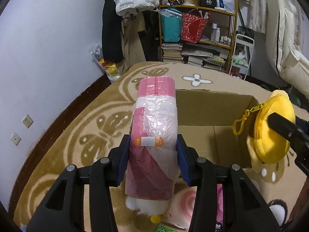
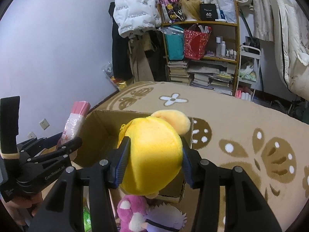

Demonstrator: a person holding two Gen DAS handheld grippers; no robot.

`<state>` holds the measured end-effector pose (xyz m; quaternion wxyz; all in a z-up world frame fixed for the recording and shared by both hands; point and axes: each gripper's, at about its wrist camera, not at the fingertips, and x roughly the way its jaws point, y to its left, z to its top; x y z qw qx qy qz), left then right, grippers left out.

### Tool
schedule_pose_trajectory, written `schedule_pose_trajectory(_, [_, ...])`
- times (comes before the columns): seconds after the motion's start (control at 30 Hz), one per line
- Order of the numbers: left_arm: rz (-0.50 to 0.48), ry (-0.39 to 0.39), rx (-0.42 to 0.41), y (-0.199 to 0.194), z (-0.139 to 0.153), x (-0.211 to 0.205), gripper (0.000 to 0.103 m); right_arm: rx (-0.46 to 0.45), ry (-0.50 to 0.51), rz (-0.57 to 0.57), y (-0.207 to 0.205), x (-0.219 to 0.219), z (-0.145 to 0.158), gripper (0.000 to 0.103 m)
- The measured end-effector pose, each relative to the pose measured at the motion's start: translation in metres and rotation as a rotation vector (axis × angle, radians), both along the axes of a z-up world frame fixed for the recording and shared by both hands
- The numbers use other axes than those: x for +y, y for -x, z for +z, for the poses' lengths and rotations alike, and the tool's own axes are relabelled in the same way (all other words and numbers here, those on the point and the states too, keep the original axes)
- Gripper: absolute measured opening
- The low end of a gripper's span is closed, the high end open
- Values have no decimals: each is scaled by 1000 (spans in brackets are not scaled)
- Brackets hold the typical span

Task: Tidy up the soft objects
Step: 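Lift the pink tissue pack with the left tool while the right tool carries the yellow plush over the box, then lower both items into the box and open both tools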

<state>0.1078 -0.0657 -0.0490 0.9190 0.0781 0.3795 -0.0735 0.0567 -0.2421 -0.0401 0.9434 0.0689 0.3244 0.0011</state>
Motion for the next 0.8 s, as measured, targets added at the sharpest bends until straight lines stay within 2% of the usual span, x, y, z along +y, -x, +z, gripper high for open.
schedule_pose_trajectory(0.13, [-10, -16, -11, 1, 0, -4, 47, 9, -12, -2, -2, -3, -1, 57])
schedule_pose_trajectory(0.2, [-5, -29, -43, 4, 5, -6, 66, 12, -14, -10, -3, -5, -2, 58])
schedule_pose_trajectory(0.33, [-4, -65, -77, 8, 10, -10, 75, 23, -4, -9, -3, -4, -5, 65])
schedule_pose_trajectory(0.4, [2, -67, -75, 8, 11, -9, 83, 29, 5, -7, -3, -3, -7, 71])
schedule_pose_trajectory(0.5, [10, -66, -64, 6, 11, -9, 89, 29, 1, -4, -3, -2, -6, 89])
schedule_pose_trajectory(0.57, [14, -57, -58, 6, 12, -7, 91, 23, 0, -8, -1, -2, -5, 94])
schedule_pose_trajectory(0.7, [24, -49, -61, 6, 16, -4, 97, 15, 9, -1, 1, 0, -3, 103])
schedule_pose_trajectory(0.8, [30, -46, -64, 8, 18, -1, 98, 5, 27, -1, 4, 3, -1, 103])
